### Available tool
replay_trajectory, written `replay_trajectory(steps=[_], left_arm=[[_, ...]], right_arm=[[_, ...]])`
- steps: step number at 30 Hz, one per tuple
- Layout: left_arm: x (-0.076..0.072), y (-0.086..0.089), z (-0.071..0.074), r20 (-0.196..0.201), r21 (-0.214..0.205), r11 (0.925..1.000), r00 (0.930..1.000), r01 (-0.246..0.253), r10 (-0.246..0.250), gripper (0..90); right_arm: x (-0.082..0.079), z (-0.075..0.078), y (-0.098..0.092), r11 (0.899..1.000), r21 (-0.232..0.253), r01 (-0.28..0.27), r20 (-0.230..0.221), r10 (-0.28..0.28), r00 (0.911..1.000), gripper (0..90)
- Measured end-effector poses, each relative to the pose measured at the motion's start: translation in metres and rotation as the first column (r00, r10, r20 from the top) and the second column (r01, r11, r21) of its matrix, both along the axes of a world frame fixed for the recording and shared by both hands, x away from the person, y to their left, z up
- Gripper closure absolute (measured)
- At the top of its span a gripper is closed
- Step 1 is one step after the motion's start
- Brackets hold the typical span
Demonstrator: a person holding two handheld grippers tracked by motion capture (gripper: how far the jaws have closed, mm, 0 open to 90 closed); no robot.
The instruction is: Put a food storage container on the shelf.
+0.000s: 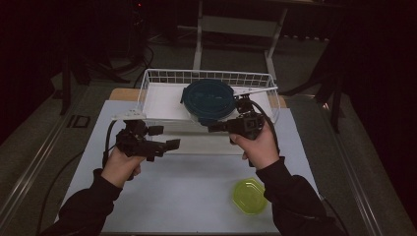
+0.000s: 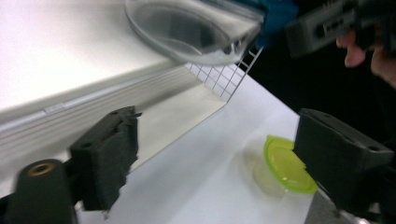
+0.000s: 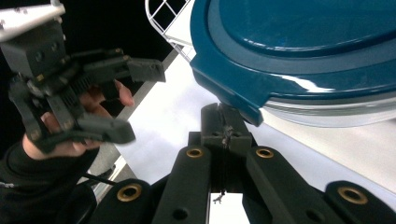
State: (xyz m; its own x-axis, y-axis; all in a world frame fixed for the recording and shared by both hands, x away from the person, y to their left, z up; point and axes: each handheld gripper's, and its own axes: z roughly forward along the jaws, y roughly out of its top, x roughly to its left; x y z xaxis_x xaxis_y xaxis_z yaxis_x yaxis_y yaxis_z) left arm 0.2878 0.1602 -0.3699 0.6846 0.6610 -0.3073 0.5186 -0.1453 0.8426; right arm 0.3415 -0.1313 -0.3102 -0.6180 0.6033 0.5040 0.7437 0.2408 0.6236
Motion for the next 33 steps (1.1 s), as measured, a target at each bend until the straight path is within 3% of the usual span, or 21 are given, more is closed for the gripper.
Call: replay_trajectory(steps=[1, 5, 8, 15, 21, 33], left_arm=[[-0.002, -0.001, -0.005, 0.01, 0.021, 0.9998, 0.9999, 0.007, -0.007, 1.0], [-0.013, -0.003, -0.02, 0.065, 0.024, 0.9993, 0.9975, -0.028, 0.026, 0.0], [-0.021, -0.004, -0.03, 0.07, -0.001, 0.9994, 0.997, -0.034, 0.034, 0.0], [-0.035, -0.009, -0.047, 0.087, 0.049, 0.9985, 0.996, -0.027, 0.022, 0.0], [-0.051, -0.015, -0.064, 0.104, 0.117, 0.9932, 0.9945, 0.002, -0.014, 0.0], [-0.068, -0.015, -0.091, 0.109, 0.13, 0.9914, 0.9936, 0.014, -0.029, 0.0]], right_arm=[[0.0, -0.001, 0.001, 1.0, 0.003, -0.002, -0.002, 0.002, 1.0, 89.9], [0.001, 0.0, 0.002, 1.0, -0.001, 0.005, 0.009, -0.005, 0.9999, 89.9], [0.003, 0.0, 0.002, 1.0, 0.002, 0.014, 0.007, -0.014, 0.9999, 89.9], [0.012, 0.0, 0.001, 0.999, -0.002, 0.049, 0.001, -0.049, 0.9988, 89.9], [0.019, 0.0, 0.002, 0.997, -0.016, 0.082, 0.005, -0.082, 0.9967, 89.9], [0.027, -0.001, 0.0, 0.993, -0.016, 0.121, 0.005, -0.121, 0.9926, 89.8]])
